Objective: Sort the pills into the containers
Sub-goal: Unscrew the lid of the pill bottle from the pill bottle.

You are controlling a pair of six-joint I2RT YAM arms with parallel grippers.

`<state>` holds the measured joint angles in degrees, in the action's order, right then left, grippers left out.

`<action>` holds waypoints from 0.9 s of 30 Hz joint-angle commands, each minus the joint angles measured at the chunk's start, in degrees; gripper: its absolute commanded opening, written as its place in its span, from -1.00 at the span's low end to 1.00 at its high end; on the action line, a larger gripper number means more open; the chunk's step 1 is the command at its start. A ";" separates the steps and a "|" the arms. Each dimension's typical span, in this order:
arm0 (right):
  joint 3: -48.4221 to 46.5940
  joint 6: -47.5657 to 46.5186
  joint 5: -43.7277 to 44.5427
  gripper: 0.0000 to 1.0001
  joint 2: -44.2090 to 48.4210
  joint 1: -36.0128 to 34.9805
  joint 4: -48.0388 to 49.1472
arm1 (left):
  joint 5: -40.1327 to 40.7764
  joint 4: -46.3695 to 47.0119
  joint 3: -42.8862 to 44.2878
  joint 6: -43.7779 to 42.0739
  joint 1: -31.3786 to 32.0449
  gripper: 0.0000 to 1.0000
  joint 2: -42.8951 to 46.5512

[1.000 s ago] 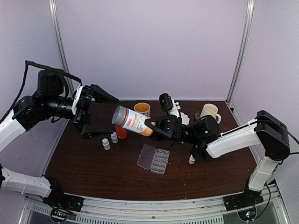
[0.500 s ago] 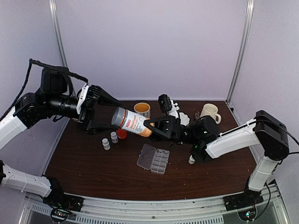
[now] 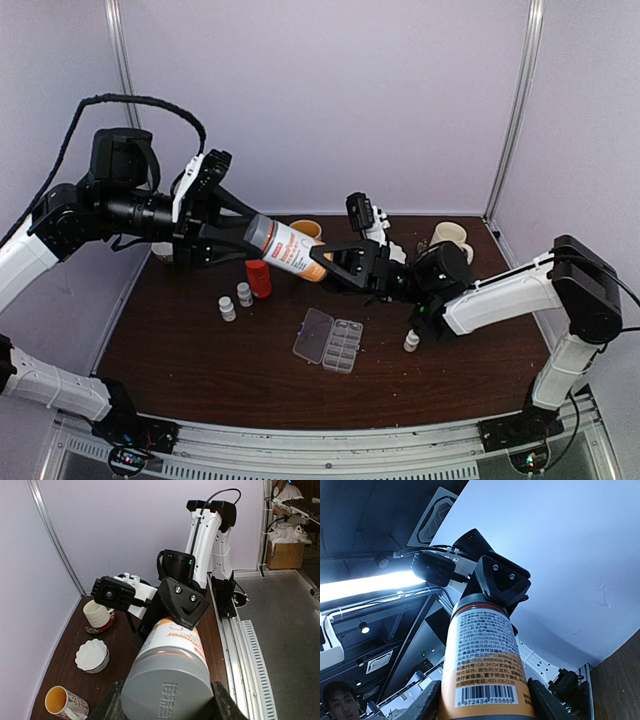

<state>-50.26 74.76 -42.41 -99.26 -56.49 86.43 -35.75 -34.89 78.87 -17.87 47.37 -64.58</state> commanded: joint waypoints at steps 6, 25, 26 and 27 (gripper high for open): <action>-1.33 -16.54 -1.12 -1.00 6.15 -0.33 -15.74 | 6.18 -4.23 12.86 36.31 0.17 -0.94 -6.63; 0.60 -46.08 7.80 -1.00 16.77 -0.38 -39.07 | -9.84 16.03 4.36 89.85 -1.84 -1.00 -7.72; 0.74 -46.26 7.93 -1.00 16.86 -0.38 -39.08 | -9.74 14.05 5.32 88.98 -1.89 -1.00 -7.91; 1.00 -46.28 7.90 -1.00 16.90 -0.38 -38.76 | -9.55 12.26 6.24 88.19 -2.12 -1.00 -8.09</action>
<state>-50.09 34.44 -33.54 -81.84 -55.61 54.81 -39.66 -28.42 83.74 63.83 44.12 -71.31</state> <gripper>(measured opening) 0.552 0.503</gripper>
